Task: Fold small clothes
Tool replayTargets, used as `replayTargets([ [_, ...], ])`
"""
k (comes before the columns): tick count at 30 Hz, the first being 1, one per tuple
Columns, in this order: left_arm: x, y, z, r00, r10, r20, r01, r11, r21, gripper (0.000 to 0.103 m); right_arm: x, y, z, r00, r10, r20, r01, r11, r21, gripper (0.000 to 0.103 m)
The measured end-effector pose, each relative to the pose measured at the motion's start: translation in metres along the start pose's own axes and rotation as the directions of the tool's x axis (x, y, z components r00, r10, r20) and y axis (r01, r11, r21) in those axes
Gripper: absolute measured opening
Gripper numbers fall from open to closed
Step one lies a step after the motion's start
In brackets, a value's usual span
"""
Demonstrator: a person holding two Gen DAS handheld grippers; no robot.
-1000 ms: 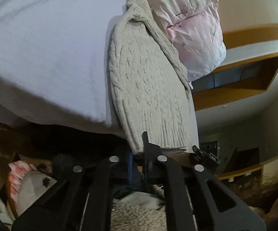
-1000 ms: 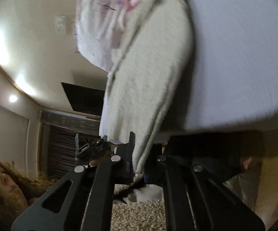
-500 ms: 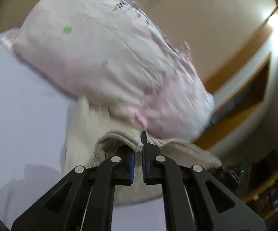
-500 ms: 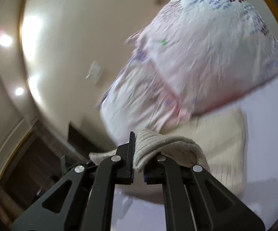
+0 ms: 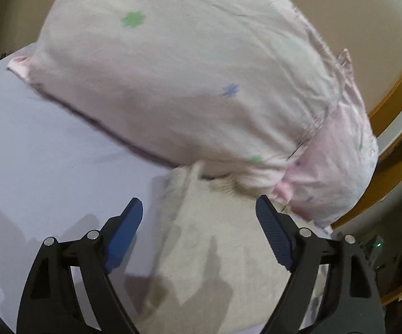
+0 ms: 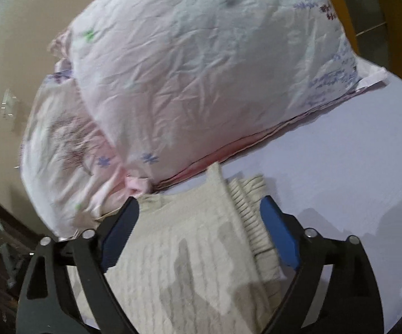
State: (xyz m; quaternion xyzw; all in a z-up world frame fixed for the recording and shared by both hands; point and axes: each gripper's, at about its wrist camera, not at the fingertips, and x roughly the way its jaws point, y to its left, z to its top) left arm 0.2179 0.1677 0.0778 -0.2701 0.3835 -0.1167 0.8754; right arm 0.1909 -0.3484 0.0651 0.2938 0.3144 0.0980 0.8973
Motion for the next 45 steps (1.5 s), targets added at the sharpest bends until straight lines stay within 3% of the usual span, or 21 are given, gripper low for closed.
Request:
replayTargets([
  [8,0.038,0.028,-0.031,0.973,-0.068,-0.219,0.043,0.993,-0.113,0.060,0.006,0.007,-0.020,0.994,0.071,-0.082,-0.072,0.997,-0.011,0.090],
  [10,0.037,0.026,-0.036,0.980,-0.071,-0.185,0.052,0.993,-0.106,0.059,0.003,0.009,-0.023,0.993,0.089,-0.079,-0.090,0.996,-0.014,0.090],
  [11,0.039,0.025,-0.039,0.982,-0.075,-0.174,0.053,0.990,-0.129,0.051,-0.002,0.009,-0.024,0.992,0.102,-0.077,-0.103,0.995,-0.014,0.091],
  [13,0.046,0.028,-0.046,0.975,-0.134,-0.175,0.093,0.970,-0.226,0.023,-0.005,0.010,-0.025,0.990,0.116,-0.079,-0.118,0.993,-0.015,0.091],
  [17,0.042,0.009,-0.048,0.966,-0.229,-0.123,0.181,0.932,-0.314,0.018,-0.019,-0.001,-0.026,0.987,0.139,-0.082,-0.139,0.990,-0.001,0.091],
  [21,0.028,-0.064,-0.034,0.919,-0.388,-0.074,0.357,0.896,-0.265,0.017,-0.047,-0.016,-0.023,0.991,0.131,-0.019,-0.132,0.991,-0.009,0.091],
  [24,0.047,-0.140,-0.038,0.849,-0.517,-0.112,0.489,0.847,-0.206,0.017,-0.069,-0.027,-0.024,0.992,0.113,0.049,-0.112,0.994,-0.009,0.091],
  [27,0.104,-0.213,-0.067,0.730,-0.645,-0.226,0.590,0.761,-0.268,0.025,-0.081,-0.041,-0.023,0.993,0.086,0.085,-0.089,0.996,0.024,0.091],
  [29,0.153,-0.249,-0.095,0.566,-0.750,-0.341,0.629,0.661,-0.409,0.025,-0.087,-0.053,-0.022,0.995,0.050,0.085,-0.055,0.997,0.051,0.091],
  [30,0.161,-0.256,-0.103,0.518,-0.778,-0.356,0.636,0.628,-0.448,0.025,-0.090,-0.057,-0.022,0.996,0.037,0.078,-0.042,0.997,0.058,0.091],
  [31,0.159,-0.260,-0.105,0.515,-0.776,-0.363,0.644,0.630,-0.434,0.025,-0.093,-0.062,-0.021,0.997,0.031,0.070,-0.036,0.997,0.064,0.091],
  [32,0.151,-0.260,-0.102,0.525,-0.771,-0.361,0.664,0.636,-0.392,0.025,-0.096,-0.067,-0.019,0.997,0.030,0.065,-0.035,0.997,0.068,0.092],
  [33,0.137,-0.257,-0.094,0.556,-0.754,-0.350,0.690,0.654,-0.312,0.026,-0.099,-0.072,-0.016,0.998,0.037,0.056,-0.041,0.997,0.071,0.095],
  [34,0.127,-0.253,-0.089,0.592,-0.733,-0.335,0.691,0.676,-0.257,0.035,-0.098,-0.076,-0.013,0.998,0.048,0.046,-0.051,0.996,0.077,0.100],
  [35,0.111,-0.241,-0.079,0.667,-0.679,-0.307,0.660,0.729,-0.179,0.045,-0.096,-0.079,-0.010,0.997,0.067,0.029,-0.069,0.994,0.089,0.100],
  [36,0.099,-0.231,-0.073,0.745,-0.601,-0.288,0.599,0.794,-0.108,0.063,-0.088,-0.082,-0.006,0.993,0.116,-0.013,-0.114,0.987,0.112,0.101],
  [37,0.087,-0.218,-0.067,0.837,-0.481,-0.260,0.494,0.869,-0.016,0.067,-0.080,-0.082,-0.005,0.987,0.151,-0.049,-0.144,0.981,0.128,0.101],
  [38,0.081,-0.209,-0.067,0.874,-0.419,-0.246,0.439,0.898,0.031,0.067,-0.069,-0.081,-0.004,0.978,0.186,-0.098,-0.170,0.974,0.149,0.101],
  [39,0.079,-0.201,-0.067,0.901,-0.358,-0.244,0.384,0.921,0.067,0.068,-0.053,-0.078,-0.001,0.965,0.213,-0.156,-0.187,0.969,0.162,0.101],
  [41,0.087,-0.184,-0.072,0.929,-0.243,-0.280,0.279,0.955,0.096,0.070,-0.032,-0.069,0.002,0.955,0.197,-0.220,-0.169,0.976,0.139,0.101],
  [45,0.110,-0.159,-0.083,0.911,-0.186,-0.367,0.237,0.966,0.099,0.073,0.009,-0.056,0.000,0.930,0.156,-0.334,-0.121,0.985,0.123,0.101],
])
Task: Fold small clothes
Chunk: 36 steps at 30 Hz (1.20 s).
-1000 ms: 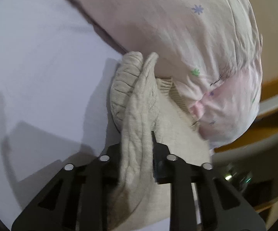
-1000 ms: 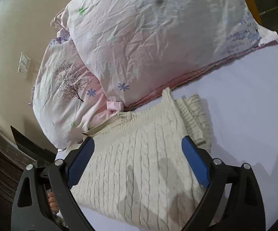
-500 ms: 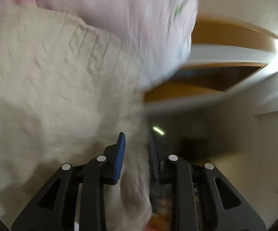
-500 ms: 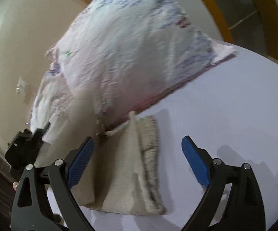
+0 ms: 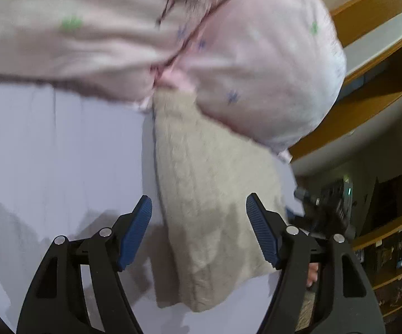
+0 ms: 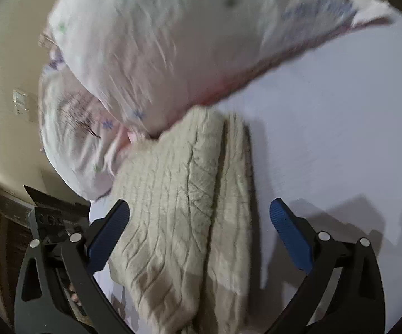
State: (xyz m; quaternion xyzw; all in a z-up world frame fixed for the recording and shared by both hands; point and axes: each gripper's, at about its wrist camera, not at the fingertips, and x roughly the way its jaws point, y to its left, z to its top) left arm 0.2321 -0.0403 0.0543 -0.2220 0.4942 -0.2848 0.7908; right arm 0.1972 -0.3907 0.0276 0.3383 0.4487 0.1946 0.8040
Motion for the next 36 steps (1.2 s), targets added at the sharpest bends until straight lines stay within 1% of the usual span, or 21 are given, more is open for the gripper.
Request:
replayTargets([
  [2,0.018,0.001,-0.002,0.999,0.022,-0.039,-0.021,1.000,0.004,0.079,0.011,0.001,0.000,0.999,-0.019,-0.027,0.019,1.000,0.002,0.101],
  [3,0.022,0.002,-0.005,0.999,0.011,-0.047,-0.010,1.000,0.005,0.082,0.013,0.005,-0.001,1.000,-0.026,-0.011,0.026,0.999,-0.023,0.100],
  [5,0.032,0.001,-0.008,0.999,0.002,-0.053,-0.002,1.000,0.010,0.086,0.016,0.007,-0.003,1.000,-0.024,-0.008,0.024,0.999,-0.037,0.083],
  [7,0.040,0.001,-0.011,0.998,-0.027,-0.051,0.027,1.000,-0.003,0.086,0.020,0.004,-0.008,1.000,-0.025,0.005,0.025,0.999,-0.037,0.059],
  [8,0.043,0.002,-0.012,0.997,-0.048,-0.056,0.047,0.999,-0.018,0.084,0.020,0.002,-0.010,1.000,-0.010,0.018,0.010,0.999,-0.033,0.052],
  [10,0.046,0.004,-0.018,0.995,-0.085,-0.041,0.083,0.995,-0.051,0.065,0.016,-0.005,-0.014,0.997,0.061,0.041,-0.062,0.998,0.024,0.036],
  [11,0.044,0.003,-0.018,0.996,-0.082,-0.033,0.081,0.996,-0.040,0.060,0.015,-0.005,-0.017,0.996,0.077,0.053,-0.079,0.996,0.030,0.035],
  [12,0.038,0.002,-0.019,0.996,-0.085,-0.025,0.084,0.996,-0.016,0.050,0.011,0.000,-0.021,0.994,0.081,0.072,-0.082,0.997,0.013,0.033],
  [14,0.017,0.004,-0.022,0.995,-0.102,-0.011,0.102,0.995,0.003,0.045,0.009,0.013,-0.028,0.992,0.096,0.080,-0.095,0.995,-0.021,0.031],
  [17,-0.028,0.014,-0.029,0.991,-0.122,0.052,0.121,0.992,0.037,0.044,0.018,0.045,-0.042,0.982,0.184,0.040,-0.179,0.979,-0.099,0.030],
  [19,-0.053,0.022,-0.032,0.992,-0.081,0.100,0.073,0.994,0.083,0.046,0.031,0.063,-0.045,0.981,0.196,0.003,-0.193,0.971,-0.142,0.032],
  [20,-0.064,0.028,-0.032,0.993,-0.020,0.120,0.007,0.994,0.107,0.048,0.040,0.072,-0.048,0.983,0.184,-0.022,-0.185,0.968,-0.170,0.034],
  [22,-0.073,0.043,-0.034,0.983,0.121,0.138,-0.136,0.985,0.105,0.054,0.063,0.087,-0.051,0.996,0.068,-0.066,-0.081,0.970,-0.227,0.048],
  [23,-0.077,0.051,-0.036,0.979,0.154,0.133,-0.166,0.982,0.086,0.055,0.067,0.090,-0.051,0.999,0.002,-0.048,-0.014,0.971,-0.240,0.051],
  [24,-0.084,0.063,-0.041,0.978,0.162,0.130,-0.170,0.984,0.058,0.058,0.060,0.091,-0.050,1.000,-0.018,0.015,0.021,0.971,-0.236,0.053],
  [27,-0.112,0.076,-0.055,0.959,0.186,0.212,-0.194,0.981,0.017,0.071,0.023,0.091,-0.049,0.982,0.058,0.180,-0.020,0.978,-0.206,0.051],
  [29,-0.130,0.077,-0.069,0.944,0.197,0.265,-0.207,0.978,0.008,0.076,0.022,0.097,-0.046,0.985,0.076,0.158,-0.041,0.976,-0.214,0.050],
  [32,-0.141,0.073,-0.086,0.929,0.208,0.305,-0.224,0.975,0.017,0.086,0.046,0.110,-0.044,0.995,0.037,0.091,-0.014,0.972,-0.235,0.049],
  [33,-0.140,0.069,-0.092,0.920,0.231,0.317,-0.252,0.967,0.026,0.090,0.062,0.115,-0.044,0.998,-0.004,0.058,0.018,0.970,-0.243,0.044],
  [34,-0.138,0.064,-0.095,0.912,0.252,0.325,-0.279,0.960,0.036,0.092,0.072,0.111,-0.039,0.999,-0.035,0.026,0.040,0.969,-0.242,0.027],
  [36,-0.131,0.056,-0.104,0.889,0.313,0.333,-0.358,0.930,0.081,0.095,0.088,0.105,-0.034,0.999,-0.045,0.014,0.047,0.974,-0.223,0.014],
])
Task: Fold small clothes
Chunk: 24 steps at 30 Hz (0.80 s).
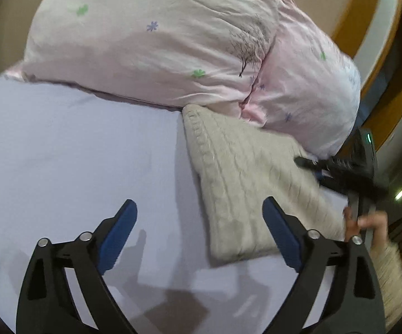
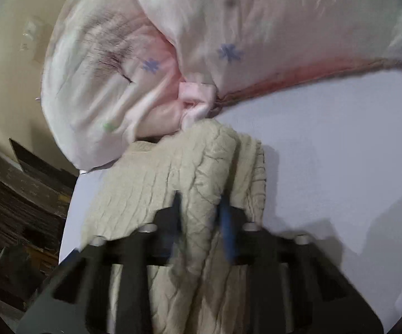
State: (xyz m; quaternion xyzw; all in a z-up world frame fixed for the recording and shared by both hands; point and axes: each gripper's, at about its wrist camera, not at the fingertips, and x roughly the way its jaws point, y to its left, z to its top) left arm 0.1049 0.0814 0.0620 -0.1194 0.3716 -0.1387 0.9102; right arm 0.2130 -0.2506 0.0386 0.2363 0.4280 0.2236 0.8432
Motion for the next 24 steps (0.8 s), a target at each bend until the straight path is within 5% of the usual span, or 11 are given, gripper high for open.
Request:
replayTargets([
  [4,-0.004,-0.007,-0.009,0.998,0.062,0.005,-0.062,0.994,0.088,0.096,-0.017,-0.016,0.018,0.987,-0.096,0.128,0.089,0.994,0.059,0.011],
  [6,-0.006,-0.005,-0.013,0.998,0.065,-0.003,-0.065,0.994,0.093,0.096,-0.013,-0.018,0.021,0.979,-0.176,0.099,0.172,0.984,0.047,0.014],
  [9,-0.006,-0.007,-0.019,0.998,0.059,-0.018,-0.057,0.993,0.103,0.099,-0.032,-0.010,0.008,0.971,-0.198,0.136,0.197,0.980,0.021,0.041],
  [10,-0.006,-0.007,-0.021,0.998,0.064,-0.023,-0.061,0.993,0.104,0.101,-0.044,-0.007,0.001,0.965,-0.202,0.167,0.204,0.979,0.006,0.059],
  [12,-0.006,-0.010,-0.027,0.996,0.084,-0.038,-0.079,0.990,0.113,0.102,-0.074,0.002,-0.019,0.959,-0.148,0.243,0.162,0.986,-0.041,0.081],
  [18,0.006,-0.028,-0.043,0.986,0.113,-0.123,-0.096,0.986,0.136,0.102,-0.103,0.023,-0.078,0.975,0.061,0.212,-0.020,0.982,-0.187,0.091],
  [19,0.010,-0.031,-0.044,0.983,0.123,-0.139,-0.104,0.985,0.141,0.102,-0.105,0.025,-0.087,0.978,0.044,0.205,-0.004,0.982,-0.191,0.101],
  [24,0.025,-0.047,-0.051,0.967,0.188,-0.174,-0.159,0.972,0.171,0.102,-0.098,0.026,-0.131,0.955,-0.231,0.185,0.270,0.936,-0.225,0.101],
])
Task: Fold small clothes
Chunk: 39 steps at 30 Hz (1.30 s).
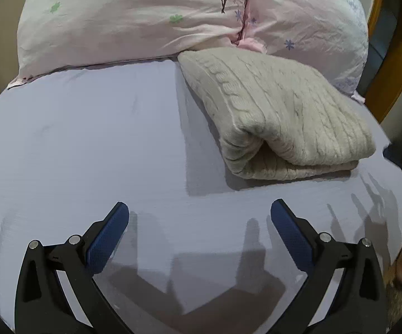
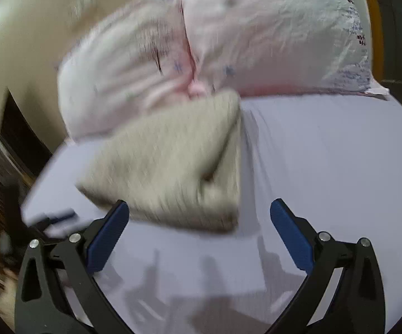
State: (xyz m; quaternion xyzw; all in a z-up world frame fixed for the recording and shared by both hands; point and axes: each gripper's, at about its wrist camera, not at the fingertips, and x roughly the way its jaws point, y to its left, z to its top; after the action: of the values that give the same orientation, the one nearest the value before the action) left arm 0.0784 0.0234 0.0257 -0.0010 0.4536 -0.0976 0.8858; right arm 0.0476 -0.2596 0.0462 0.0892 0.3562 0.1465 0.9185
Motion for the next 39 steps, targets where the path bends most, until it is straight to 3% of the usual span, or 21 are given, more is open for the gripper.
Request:
replayTargets([
  [3,0.010,-0.009,0.001,0.998,0.048,-0.030,-0.047,0.999,0.026,0.102,0.022,0.007,-0.017,0.990,-0.095,-0.102,0.092,0.995,-0.037,0.101],
  [6,0.014,-0.017,0.002,0.994,0.107,-0.028,-0.105,0.993,0.058,0.102,0.039,0.019,-0.028,0.981,-0.149,-0.125,0.139,0.987,-0.084,0.101],
  [10,0.014,-0.018,0.003,0.995,0.094,-0.023,-0.093,0.994,0.066,0.102,0.052,0.033,-0.036,0.953,-0.262,-0.150,0.236,0.957,-0.168,0.101],
  [39,0.013,-0.017,0.002,0.996,0.091,-0.004,-0.090,0.993,0.074,0.102,0.052,0.031,-0.041,0.950,-0.277,-0.144,0.260,0.957,-0.125,0.101],
])
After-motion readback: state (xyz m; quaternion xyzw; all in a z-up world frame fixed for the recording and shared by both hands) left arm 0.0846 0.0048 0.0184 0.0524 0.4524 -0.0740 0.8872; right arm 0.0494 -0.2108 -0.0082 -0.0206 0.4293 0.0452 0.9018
